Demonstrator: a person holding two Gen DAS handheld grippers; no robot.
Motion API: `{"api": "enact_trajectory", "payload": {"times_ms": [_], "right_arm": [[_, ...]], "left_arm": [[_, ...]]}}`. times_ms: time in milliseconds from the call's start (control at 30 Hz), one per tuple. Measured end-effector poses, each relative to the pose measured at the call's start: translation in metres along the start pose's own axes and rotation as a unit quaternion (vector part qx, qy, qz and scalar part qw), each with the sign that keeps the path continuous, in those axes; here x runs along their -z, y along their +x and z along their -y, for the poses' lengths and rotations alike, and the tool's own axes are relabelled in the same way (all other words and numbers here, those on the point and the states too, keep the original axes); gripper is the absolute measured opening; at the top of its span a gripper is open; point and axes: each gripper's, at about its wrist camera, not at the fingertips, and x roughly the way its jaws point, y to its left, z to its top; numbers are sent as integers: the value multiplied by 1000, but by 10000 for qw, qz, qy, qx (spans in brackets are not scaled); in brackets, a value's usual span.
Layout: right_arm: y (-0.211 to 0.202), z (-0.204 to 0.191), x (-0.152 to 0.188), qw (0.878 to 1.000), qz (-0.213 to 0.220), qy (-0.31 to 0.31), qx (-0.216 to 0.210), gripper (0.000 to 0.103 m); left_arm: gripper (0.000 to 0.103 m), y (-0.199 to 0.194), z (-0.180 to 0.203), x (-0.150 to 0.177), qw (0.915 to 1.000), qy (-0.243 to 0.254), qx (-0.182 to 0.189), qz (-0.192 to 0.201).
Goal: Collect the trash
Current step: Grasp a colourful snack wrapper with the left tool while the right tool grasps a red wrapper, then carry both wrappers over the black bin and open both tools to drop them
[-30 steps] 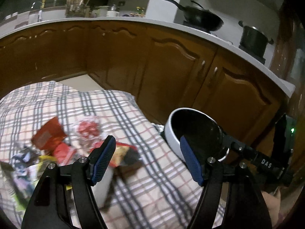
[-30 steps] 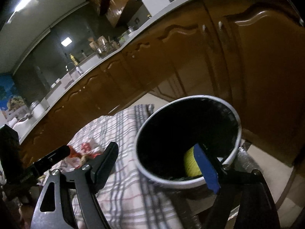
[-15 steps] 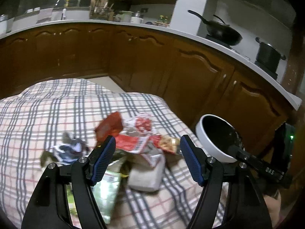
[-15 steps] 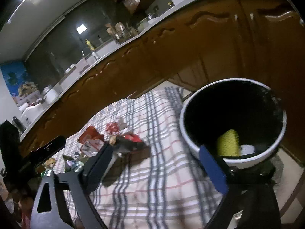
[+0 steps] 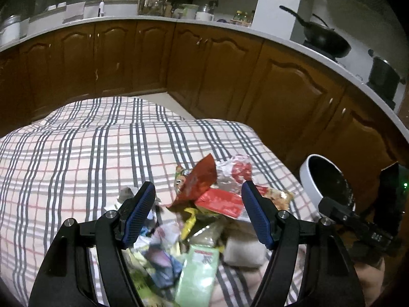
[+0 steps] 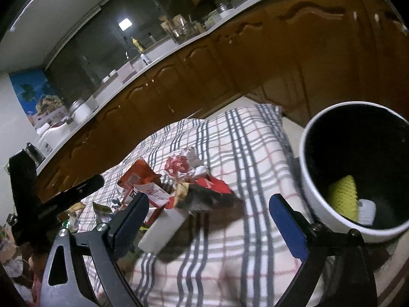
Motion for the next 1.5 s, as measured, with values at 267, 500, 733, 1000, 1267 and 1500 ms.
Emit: {"api": "enact_trajectory", "payload": {"times_ms": [267, 500, 733, 1000, 1267, 1500], "right_arm": [[37, -2, -6, 9992, -390, -37, -98, 96], [56, 1, -2, 9973, -707, -47, -195, 69], [45, -1, -1, 9980, -571, -180, -206, 23], [18, -9, -3, 9990, -296, -239, -237, 19], [-18, -1, -5, 9996, -21, -272, -120, 19], [-56, 29, -10, 9993, 291, -98, 203, 19]], "left_arm": [[70, 30, -4, -8, 9994, 78, -30, -328], [15, 54, -3, -2, 9968, 207, 179, -745], [3, 41, 3, 1, 9977, 339, 270, -520], [3, 5, 10, -8, 9984, 369, 408, -122], [3, -13, 38, -9, 9955, 448, 833, -13], [3, -12, 77, -5, 9909, 674, 1160, -61]]}}
